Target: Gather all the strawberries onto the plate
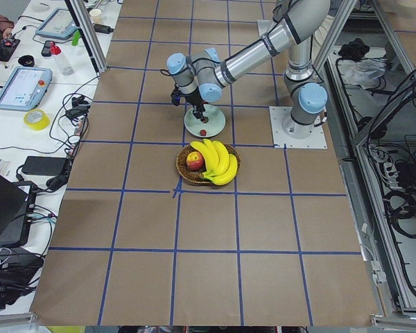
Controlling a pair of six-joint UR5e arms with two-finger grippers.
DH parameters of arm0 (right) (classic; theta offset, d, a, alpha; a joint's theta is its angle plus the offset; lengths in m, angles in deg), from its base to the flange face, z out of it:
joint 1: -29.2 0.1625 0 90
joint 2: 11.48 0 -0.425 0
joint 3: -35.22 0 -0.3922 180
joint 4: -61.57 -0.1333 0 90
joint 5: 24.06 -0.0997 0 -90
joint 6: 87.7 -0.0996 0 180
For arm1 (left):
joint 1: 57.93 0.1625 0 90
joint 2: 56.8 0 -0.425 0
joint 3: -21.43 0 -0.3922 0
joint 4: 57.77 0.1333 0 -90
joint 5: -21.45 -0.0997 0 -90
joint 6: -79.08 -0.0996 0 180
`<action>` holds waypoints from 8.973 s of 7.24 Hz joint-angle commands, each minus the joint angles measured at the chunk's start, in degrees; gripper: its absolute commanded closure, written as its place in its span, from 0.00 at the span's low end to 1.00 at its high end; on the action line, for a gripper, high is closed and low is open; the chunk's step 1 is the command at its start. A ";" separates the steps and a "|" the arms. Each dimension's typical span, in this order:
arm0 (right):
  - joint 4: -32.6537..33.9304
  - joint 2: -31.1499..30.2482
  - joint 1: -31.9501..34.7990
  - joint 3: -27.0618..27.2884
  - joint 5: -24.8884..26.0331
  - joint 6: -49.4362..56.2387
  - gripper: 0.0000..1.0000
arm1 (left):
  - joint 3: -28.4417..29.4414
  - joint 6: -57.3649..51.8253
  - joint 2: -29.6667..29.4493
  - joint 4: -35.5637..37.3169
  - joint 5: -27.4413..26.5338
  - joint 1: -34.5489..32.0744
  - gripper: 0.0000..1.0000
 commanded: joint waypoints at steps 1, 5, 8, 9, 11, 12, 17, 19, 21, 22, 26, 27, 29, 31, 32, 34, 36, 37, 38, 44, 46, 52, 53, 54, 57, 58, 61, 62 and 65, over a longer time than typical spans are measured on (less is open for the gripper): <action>0.00 0.00 0.00 0.00 -0.01 0.00 0.00 | 4.61 0.59 1.22 -5.02 0.57 -2.68 0.00; 0.00 0.00 0.00 0.00 0.07 0.09 0.00 | 6.75 -0.98 1.50 -5.05 0.48 -11.31 0.00; 0.09 0.00 0.00 0.00 -0.01 0.00 0.00 | 6.48 -20.88 1.06 -5.04 2.23 -11.93 0.00; 0.00 0.00 0.00 0.00 0.07 0.00 0.00 | 6.30 -26.51 0.53 -5.65 2.24 -11.93 0.00; 0.00 0.00 0.00 0.00 -0.02 0.00 0.00 | 4.56 -42.22 0.53 -5.74 2.16 -11.93 0.00; 0.00 0.00 0.00 0.00 -0.02 0.00 0.00 | 2.72 -44.21 0.44 -4.96 2.16 -12.10 0.00; 0.00 0.00 0.00 0.00 0.07 0.09 0.00 | 0.24 -50.38 -1.48 1.35 2.24 -12.54 0.03; 0.00 0.00 0.00 0.00 0.07 0.09 0.00 | -0.81 -50.56 -2.28 4.70 3.38 -12.72 0.05; -0.09 0.00 0.00 0.00 0.07 0.09 0.00 | -2.13 -50.73 -3.34 6.19 4.70 -12.80 0.06; 0.00 0.00 0.00 0.00 -0.01 0.09 0.00 | -3.00 -51.43 -3.51 6.73 4.44 -12.98 0.06; -0.09 0.00 0.00 0.00 0.07 0.09 0.00 | -4.50 -53.28 -3.43 6.73 2.17 -13.33 0.17; 0.00 0.00 0.00 0.00 0.07 0.09 0.00 | -4.68 -53.28 -3.34 6.73 2.16 -13.33 0.19; -0.17 0.00 0.00 0.00 0.07 0.09 0.00 | -4.60 -53.20 -3.25 6.73 2.24 -13.42 0.91; -0.26 0.00 0.09 0.09 0.07 0.09 0.00 | -4.33 -53.11 -3.08 7.08 2.59 -13.33 1.00; -0.35 0.00 0.09 0.09 0.07 0.09 0.00 | -3.81 -53.46 -2.90 7.78 2.77 -13.42 1.00; -0.61 0.00 0.00 0.09 0.07 0.09 0.00 | -0.66 -53.55 -1.68 7.00 2.86 -13.33 1.00; -0.62 0.00 0.00 0.09 0.07 0.09 0.00 | 6.01 -56.35 -0.62 3.33 2.34 -12.29 1.00; -0.18 0.09 0.00 0.09 0.07 0.09 0.00 | 6.65 -55.49 -0.53 2.78 1.90 -10.54 1.00; -0.35 0.09 -0.09 0.09 0.25 0.87 0.00 | 6.13 -55.57 -0.44 2.60 1.81 -6.86 1.00; -0.62 0.00 -0.09 0.09 0.25 0.79 0.00 | 3.14 -48.75 -0.35 -2.14 2.76 2.67 0.01; -0.53 0.09 -0.09 0.09 0.25 0.79 0.00 | 3.93 -38.99 1.57 -2.06 2.60 1.26 0.00; -0.44 0.09 -0.09 0.09 0.25 0.79 0.00 | 16.64 -1.56 12.11 -17.21 5.93 1.00 0.00; -0.53 0.09 -0.09 0.09 0.25 0.79 0.00 | 17.11 2.05 14.83 -18.83 5.76 0.99 0.00; -0.53 0.09 -0.09 0.09 0.25 0.79 0.00 | 16.68 2.43 16.85 -20.15 5.67 0.99 0.00; -0.53 0.09 -0.09 0.09 0.25 0.79 0.00 | 16.85 2.18 19.33 -19.98 3.21 -0.14 0.00; -0.53 0.09 -0.09 0.09 0.25 0.79 0.00 | 16.76 2.87 19.16 -19.55 3.47 -1.63 0.00; -0.53 0.09 -0.09 0.09 0.25 0.79 0.00 | 15.02 7.27 18.10 -14.38 3.74 -7.43 0.00; -0.44 0.09 -0.09 0.09 0.25 0.79 0.00 | 14.13 6.14 18.37 -13.23 3.74 -7.36 0.00; -0.53 0.09 -0.18 0.09 0.25 0.79 0.00 | 12.90 6.04 18.81 -13.13 3.48 -7.36 0.00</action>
